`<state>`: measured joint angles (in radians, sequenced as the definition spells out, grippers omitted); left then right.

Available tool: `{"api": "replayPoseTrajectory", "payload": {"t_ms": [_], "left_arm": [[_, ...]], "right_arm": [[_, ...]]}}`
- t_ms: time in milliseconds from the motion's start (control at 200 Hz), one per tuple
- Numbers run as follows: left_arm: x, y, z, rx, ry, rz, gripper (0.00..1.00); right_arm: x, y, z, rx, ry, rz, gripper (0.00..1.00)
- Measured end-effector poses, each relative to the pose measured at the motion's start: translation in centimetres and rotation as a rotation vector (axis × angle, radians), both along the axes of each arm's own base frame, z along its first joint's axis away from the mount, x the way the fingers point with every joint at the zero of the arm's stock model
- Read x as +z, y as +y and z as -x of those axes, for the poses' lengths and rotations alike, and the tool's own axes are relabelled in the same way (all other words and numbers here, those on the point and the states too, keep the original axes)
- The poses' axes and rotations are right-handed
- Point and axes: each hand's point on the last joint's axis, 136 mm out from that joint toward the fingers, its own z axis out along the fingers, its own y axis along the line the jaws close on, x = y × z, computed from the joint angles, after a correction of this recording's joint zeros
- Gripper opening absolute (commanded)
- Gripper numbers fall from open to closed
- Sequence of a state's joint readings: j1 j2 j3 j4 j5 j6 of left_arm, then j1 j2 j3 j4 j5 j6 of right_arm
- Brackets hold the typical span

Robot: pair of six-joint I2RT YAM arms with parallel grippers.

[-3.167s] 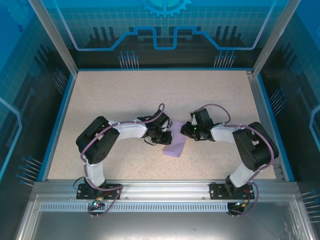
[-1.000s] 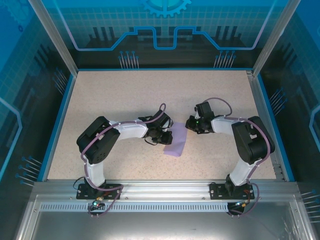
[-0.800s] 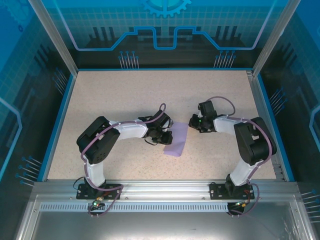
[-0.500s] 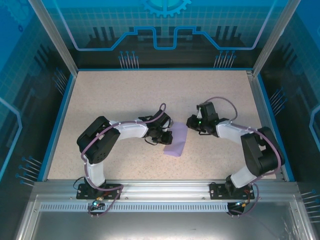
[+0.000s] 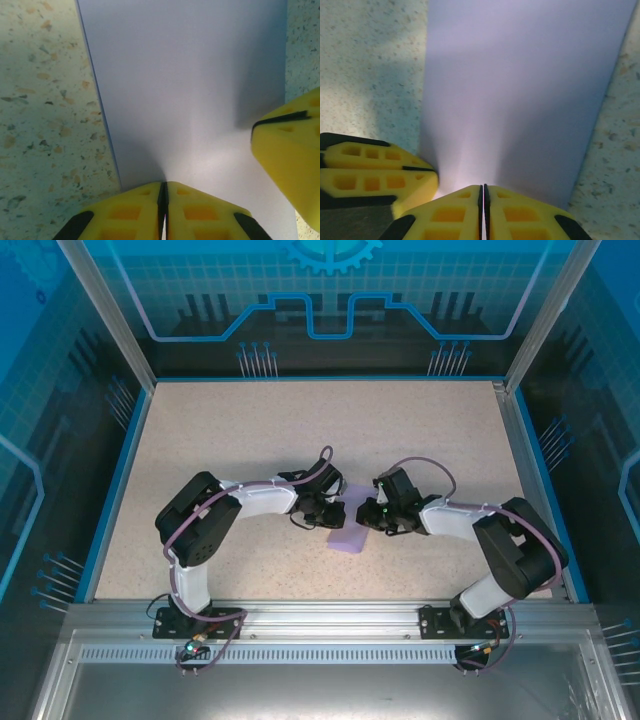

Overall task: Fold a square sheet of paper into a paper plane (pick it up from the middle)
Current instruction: Fold the square sheet of paper in half at the center of the table.

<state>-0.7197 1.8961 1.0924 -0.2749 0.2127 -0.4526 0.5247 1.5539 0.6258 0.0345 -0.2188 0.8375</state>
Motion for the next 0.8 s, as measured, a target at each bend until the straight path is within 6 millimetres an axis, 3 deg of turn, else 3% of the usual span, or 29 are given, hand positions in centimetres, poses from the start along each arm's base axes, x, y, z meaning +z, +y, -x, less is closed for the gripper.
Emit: {"api": "replayPoseTrajectory", "payload": {"t_ms": [455,800], "left_arm": [[0.0,0.0,0.0,-0.006,-0.003,-0.001,0.12],[0.0,0.0,0.0,-0.01,-0.004,-0.001,0.12]], "right_arm": [[-0.9,-0.7,1.1,0.036,0.031,0.047,0.11],[-0.7,-3.2,3.0,0.018,0.049,0.095,0.11]]}}
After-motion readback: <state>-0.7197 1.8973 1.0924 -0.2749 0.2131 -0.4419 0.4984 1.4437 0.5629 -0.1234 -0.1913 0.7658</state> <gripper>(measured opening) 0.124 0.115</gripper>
